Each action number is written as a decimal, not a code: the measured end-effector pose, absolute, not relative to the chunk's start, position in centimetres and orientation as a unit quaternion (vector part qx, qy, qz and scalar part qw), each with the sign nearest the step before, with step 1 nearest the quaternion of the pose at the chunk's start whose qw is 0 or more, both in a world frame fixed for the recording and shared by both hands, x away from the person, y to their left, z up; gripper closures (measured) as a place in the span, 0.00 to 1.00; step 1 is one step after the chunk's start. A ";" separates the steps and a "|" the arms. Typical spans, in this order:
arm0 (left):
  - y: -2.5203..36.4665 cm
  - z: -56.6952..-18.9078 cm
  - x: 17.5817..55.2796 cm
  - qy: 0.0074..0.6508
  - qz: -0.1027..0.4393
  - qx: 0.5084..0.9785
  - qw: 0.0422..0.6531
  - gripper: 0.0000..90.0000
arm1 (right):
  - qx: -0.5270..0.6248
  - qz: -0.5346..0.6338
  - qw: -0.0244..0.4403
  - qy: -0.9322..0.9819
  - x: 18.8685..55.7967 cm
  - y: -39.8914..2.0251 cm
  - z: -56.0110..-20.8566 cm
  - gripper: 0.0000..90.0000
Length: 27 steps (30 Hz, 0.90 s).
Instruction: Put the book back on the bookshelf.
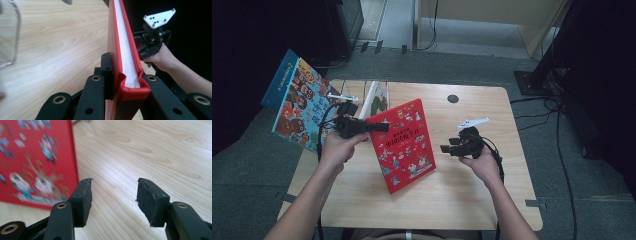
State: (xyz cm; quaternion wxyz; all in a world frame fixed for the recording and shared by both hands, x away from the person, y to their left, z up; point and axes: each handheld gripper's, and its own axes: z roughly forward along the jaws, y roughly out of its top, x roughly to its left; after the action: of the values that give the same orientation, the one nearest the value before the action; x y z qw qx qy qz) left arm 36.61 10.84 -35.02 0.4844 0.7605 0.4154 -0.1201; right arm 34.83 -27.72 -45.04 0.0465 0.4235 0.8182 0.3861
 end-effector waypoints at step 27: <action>19.2 -32.1 33.6 0.489 -0.068 0.732 0.470 0.89 | 0.452 0.320 0.086 0.828 35.8 -27.6 -49.9 0.48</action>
State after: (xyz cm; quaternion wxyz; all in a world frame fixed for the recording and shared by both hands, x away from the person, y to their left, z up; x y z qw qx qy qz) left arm 33.60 19.20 -32.12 0.4701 0.7317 0.4888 -0.0681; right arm 35.77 -27.61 -49.93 0.0858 0.4521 0.8283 0.3197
